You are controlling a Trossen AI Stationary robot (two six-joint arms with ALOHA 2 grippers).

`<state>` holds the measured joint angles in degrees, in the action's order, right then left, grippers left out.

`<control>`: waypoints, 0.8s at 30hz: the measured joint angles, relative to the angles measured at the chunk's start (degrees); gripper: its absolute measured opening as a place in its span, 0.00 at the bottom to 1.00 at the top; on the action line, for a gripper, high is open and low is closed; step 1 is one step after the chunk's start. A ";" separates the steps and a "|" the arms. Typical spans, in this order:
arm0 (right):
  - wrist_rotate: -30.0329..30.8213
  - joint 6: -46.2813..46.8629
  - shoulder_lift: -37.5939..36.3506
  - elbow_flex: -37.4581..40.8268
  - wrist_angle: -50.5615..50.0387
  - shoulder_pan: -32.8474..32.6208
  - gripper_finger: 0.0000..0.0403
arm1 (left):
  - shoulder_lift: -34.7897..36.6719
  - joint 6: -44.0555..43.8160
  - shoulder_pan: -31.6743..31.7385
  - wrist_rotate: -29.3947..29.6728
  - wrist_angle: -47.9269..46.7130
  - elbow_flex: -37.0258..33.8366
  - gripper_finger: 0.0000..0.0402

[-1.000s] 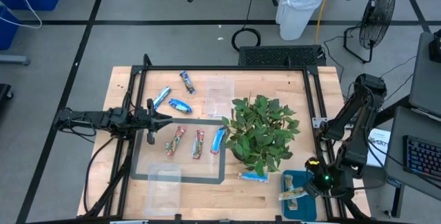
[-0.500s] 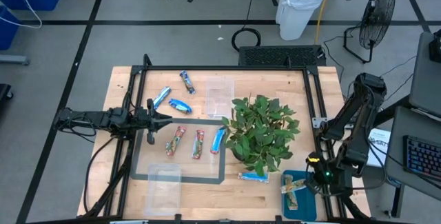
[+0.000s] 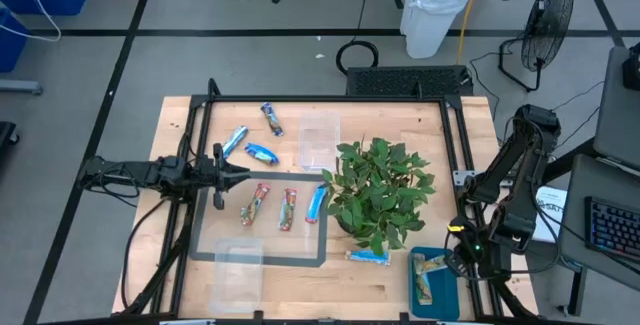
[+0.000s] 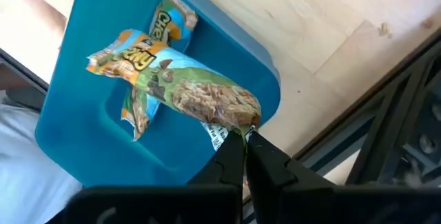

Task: Pick and place Granola Bars by type
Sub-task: Put the green granola bar into the blue bin

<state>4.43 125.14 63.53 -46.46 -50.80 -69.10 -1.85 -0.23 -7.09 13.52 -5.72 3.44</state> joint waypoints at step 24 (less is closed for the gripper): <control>6.17 -10.21 0.00 0.00 -0.44 5.87 0.00 | -0.02 0.00 -0.02 0.00 0.00 0.00 0.22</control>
<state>10.59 114.93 63.53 -46.46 -51.23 -63.23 -1.87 -0.23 -7.11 13.52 -5.72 3.44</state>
